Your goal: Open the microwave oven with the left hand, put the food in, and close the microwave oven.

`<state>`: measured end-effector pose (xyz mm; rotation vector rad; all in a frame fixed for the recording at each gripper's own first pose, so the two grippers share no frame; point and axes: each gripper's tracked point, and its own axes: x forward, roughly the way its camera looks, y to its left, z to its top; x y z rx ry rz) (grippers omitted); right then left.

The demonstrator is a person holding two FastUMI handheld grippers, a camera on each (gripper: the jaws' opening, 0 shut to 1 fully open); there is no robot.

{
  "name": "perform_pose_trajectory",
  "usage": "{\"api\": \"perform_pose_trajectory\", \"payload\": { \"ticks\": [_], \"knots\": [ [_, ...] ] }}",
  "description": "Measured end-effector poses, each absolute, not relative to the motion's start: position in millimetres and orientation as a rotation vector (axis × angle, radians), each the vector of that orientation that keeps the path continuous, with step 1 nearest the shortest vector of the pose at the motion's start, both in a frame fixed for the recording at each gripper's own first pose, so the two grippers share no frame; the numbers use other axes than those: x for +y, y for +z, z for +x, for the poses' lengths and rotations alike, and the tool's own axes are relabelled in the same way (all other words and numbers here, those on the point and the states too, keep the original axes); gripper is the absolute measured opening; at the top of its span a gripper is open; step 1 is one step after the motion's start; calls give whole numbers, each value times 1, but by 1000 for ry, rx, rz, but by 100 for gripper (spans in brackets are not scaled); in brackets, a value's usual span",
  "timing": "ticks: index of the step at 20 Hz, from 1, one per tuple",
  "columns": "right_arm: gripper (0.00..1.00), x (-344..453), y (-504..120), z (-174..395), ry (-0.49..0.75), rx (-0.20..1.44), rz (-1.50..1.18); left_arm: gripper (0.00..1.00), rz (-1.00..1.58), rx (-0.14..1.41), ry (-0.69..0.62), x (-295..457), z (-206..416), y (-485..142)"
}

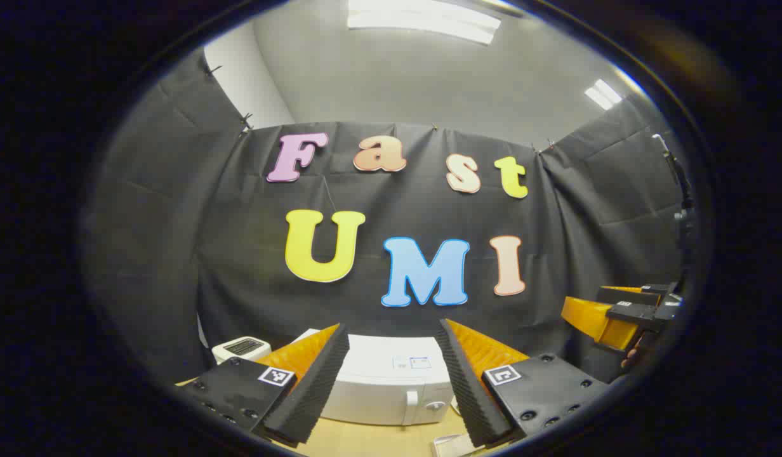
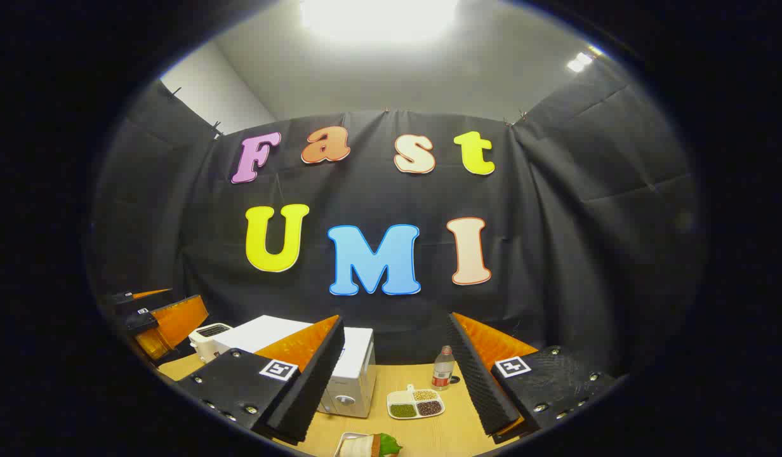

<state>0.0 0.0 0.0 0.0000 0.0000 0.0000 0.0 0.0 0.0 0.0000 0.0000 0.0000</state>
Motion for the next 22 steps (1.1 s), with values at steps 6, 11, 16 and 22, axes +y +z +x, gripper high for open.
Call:
{"api": "perform_pose_trajectory", "payload": {
  "ticks": [6, 11, 16, 22],
  "knots": [
    [97, -8, -7, 8, -33, 11, 8, 92, 12, -9, -46, -15, 15, 1],
    [97, 3, -5, 5, -49, -5, 0, 93, 0, -14, -77, -8, 21, -5],
    [97, 9, -19, 5, -44, 17, 8, 93, -4, 41, -61, -3, 37, -53],
    [97, -5, -34, 8, -55, 47, -37, 96, 38, 224, -87, -26, 55, -158]
  ]
}}
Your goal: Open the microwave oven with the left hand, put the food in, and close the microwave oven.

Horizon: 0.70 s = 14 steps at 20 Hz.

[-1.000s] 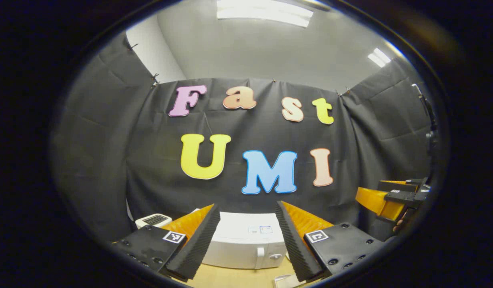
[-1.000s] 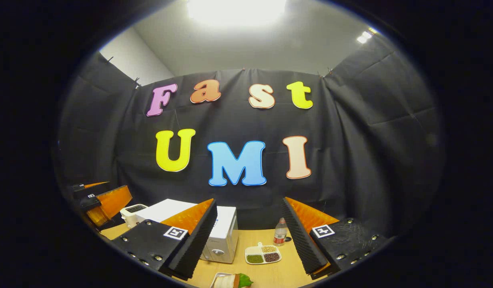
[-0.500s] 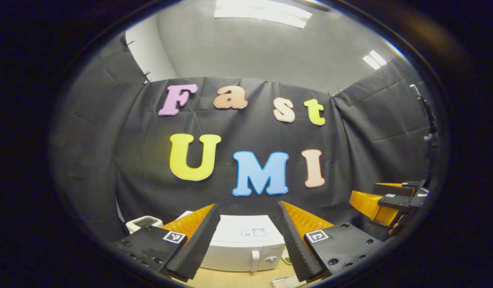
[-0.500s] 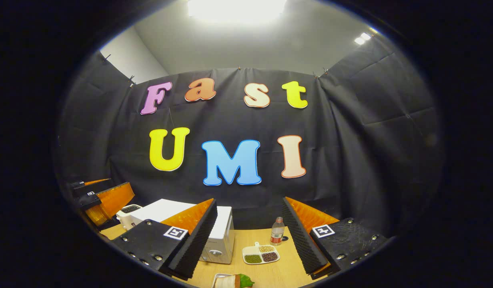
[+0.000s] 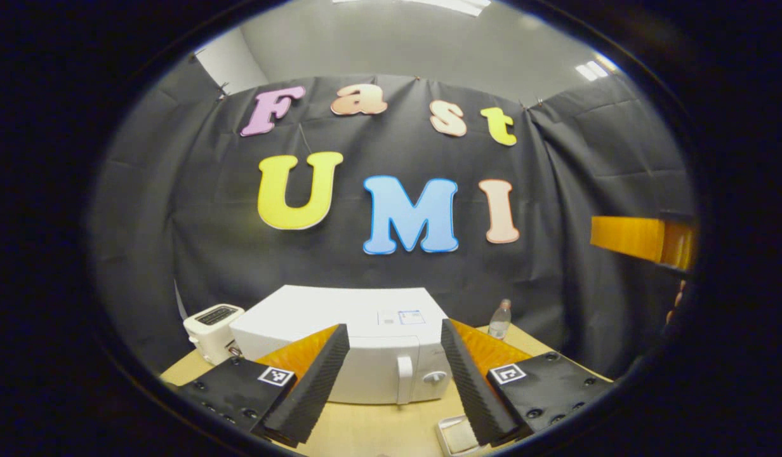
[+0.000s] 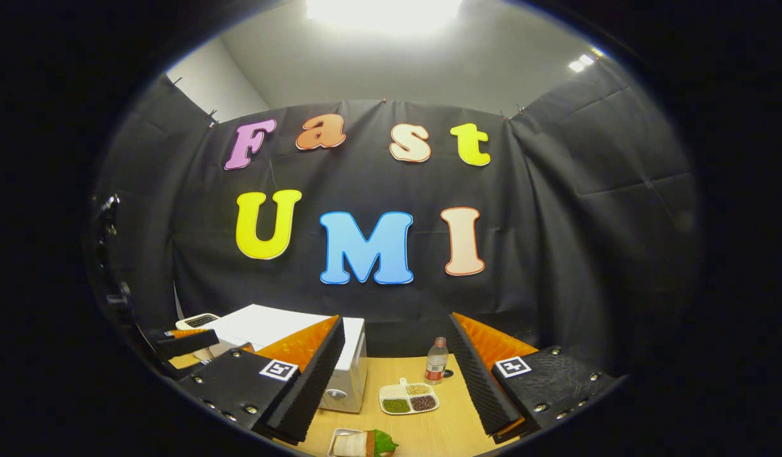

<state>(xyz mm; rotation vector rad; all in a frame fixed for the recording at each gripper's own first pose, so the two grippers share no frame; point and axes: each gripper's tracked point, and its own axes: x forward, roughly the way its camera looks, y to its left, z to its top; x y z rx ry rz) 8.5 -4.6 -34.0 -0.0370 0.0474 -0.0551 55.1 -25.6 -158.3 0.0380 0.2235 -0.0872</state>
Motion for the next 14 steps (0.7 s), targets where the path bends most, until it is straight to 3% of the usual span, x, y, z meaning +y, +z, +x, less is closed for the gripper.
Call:
{"api": "perform_pose_trajectory", "payload": {
  "ticks": [6, 7, 8, 11, 14],
  "knots": [
    [97, -31, -67, 13, -85, 135, -50, 96, 37, 366, -99, -41, 87, -251],
    [92, -32, -75, 13, -80, 162, -60, 96, 46, 392, -99, -41, 92, -268],
    [97, -36, -82, 13, -78, 185, -66, 96, 51, 413, -93, -40, 99, -283],
    [97, -44, -94, 12, -80, 229, -76, 96, 35, 478, -59, -34, 118, -326],
    [97, -51, -102, 15, -71, 255, -100, 77, 57, 527, -43, -34, 134, -358]
  ]
}}
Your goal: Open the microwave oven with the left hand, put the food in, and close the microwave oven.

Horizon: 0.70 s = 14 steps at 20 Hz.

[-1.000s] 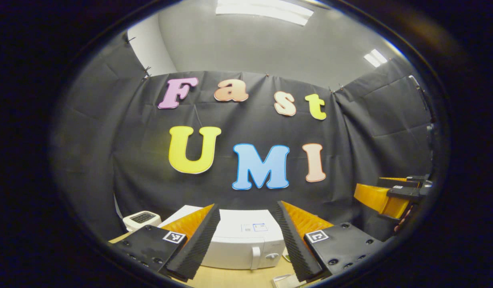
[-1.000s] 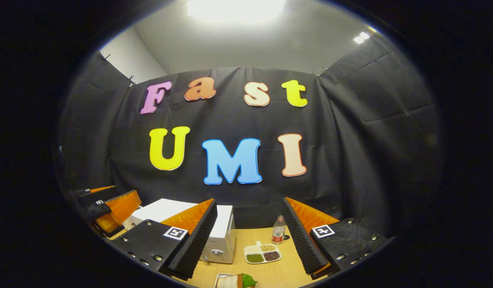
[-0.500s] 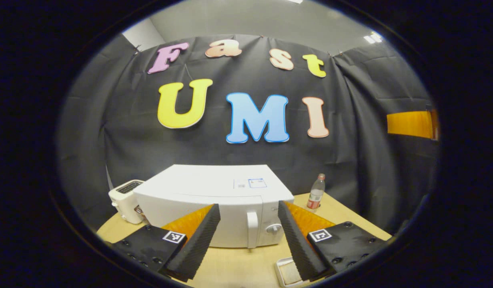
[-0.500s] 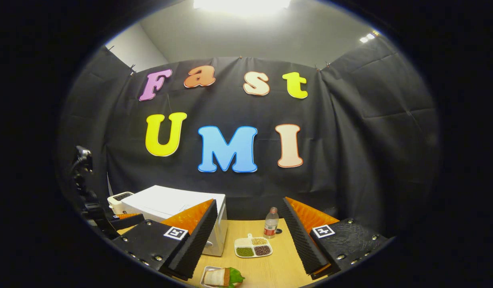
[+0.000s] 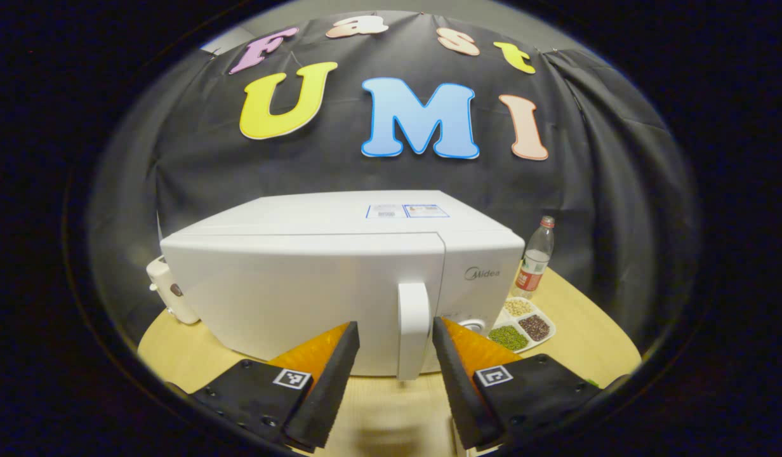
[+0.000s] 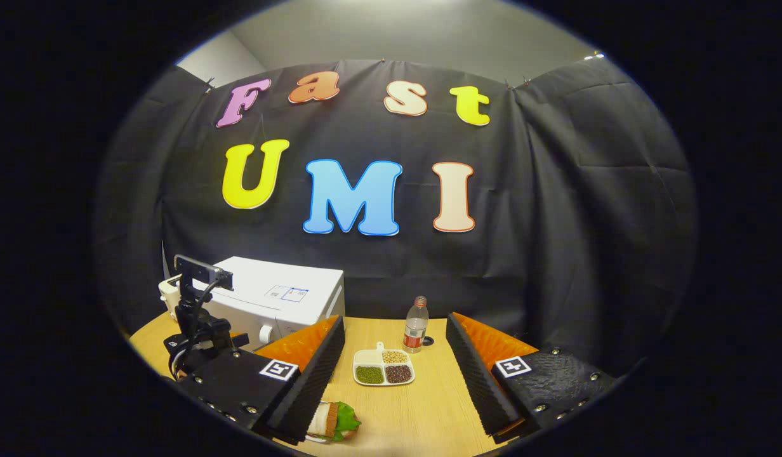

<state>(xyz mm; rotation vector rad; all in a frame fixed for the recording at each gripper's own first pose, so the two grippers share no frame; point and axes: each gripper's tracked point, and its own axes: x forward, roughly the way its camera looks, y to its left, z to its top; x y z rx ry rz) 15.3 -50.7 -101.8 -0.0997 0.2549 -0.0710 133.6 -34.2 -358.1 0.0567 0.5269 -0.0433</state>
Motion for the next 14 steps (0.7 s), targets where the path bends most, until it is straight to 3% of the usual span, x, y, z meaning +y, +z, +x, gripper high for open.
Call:
{"api": "perform_pose_trajectory", "payload": {
  "ticks": [3, 5, 8, 12, 14],
  "knots": [
    [97, -57, -105, 20, -62, 271, -124, 59, 60, 550, -96, -51, 141, -371],
    [97, -57, -103, 22, -64, 268, -122, 35, 68, 550, -89, -50, 141, -369],
    [97, -52, -106, 25, -60, 268, -105, 17, 54, 558, -88, -48, 138, -371],
    [97, -44, -110, 25, -53, 275, -95, 7, 69, 561, -84, -48, 137, -369],
    [97, -39, -110, 24, -46, 276, -83, 7, 67, 570, -107, -50, 136, -367]
  ]
}}
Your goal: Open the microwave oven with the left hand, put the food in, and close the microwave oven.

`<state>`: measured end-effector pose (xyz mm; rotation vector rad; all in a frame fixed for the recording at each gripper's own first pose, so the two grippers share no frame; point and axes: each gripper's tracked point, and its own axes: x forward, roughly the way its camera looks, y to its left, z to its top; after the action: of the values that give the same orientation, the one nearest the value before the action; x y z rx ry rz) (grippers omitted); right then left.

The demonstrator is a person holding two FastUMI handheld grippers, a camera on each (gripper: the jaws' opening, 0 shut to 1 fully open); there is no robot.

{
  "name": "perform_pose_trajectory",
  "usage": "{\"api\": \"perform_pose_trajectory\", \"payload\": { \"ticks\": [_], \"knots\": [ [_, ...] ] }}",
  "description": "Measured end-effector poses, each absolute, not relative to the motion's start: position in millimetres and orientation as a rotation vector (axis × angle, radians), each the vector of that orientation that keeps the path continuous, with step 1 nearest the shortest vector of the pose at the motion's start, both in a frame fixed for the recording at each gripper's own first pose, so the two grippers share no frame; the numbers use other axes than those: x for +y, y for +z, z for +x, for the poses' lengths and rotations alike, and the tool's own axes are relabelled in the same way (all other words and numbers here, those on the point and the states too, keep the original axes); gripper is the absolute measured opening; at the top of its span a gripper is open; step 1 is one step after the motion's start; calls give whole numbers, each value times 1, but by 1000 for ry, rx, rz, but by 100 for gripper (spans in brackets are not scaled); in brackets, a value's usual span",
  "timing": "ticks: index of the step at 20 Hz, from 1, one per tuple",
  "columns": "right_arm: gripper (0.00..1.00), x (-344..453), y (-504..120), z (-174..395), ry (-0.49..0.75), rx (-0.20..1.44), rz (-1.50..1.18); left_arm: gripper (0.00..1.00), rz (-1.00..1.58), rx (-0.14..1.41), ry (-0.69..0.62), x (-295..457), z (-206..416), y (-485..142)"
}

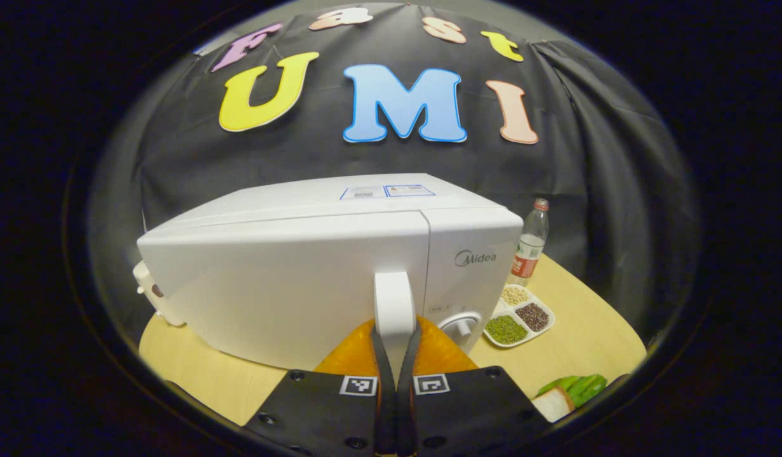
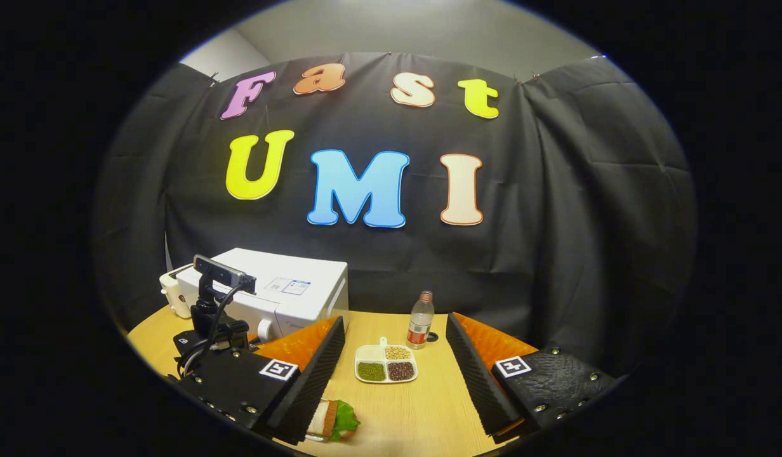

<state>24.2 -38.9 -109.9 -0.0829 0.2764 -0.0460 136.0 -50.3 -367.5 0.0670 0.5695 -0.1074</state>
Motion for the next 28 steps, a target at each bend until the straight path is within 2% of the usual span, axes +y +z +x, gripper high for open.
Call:
{"api": "perform_pose_trajectory", "payload": {
  "ticks": [2, 11, 19, 24, 28],
  "knots": [
    [97, -36, -107, 24, -43, 272, -74, 7, 70, 584, -119, -47, 134, -368],
    [97, -4, -105, 15, -9, 253, -52, 6, 121, 625, -214, -9, 15, -347],
    [97, 61, -113, 5, 41, 264, -10, 7, 137, 680, -266, 76, -86, -332],
    [97, 100, -117, 6, 60, 269, 6, 7, 150, 690, -261, 127, -118, -326],
    [97, 126, -121, 7, 67, 272, 6, 7, 127, 703, -314, 159, -132, -324]
  ]
}}
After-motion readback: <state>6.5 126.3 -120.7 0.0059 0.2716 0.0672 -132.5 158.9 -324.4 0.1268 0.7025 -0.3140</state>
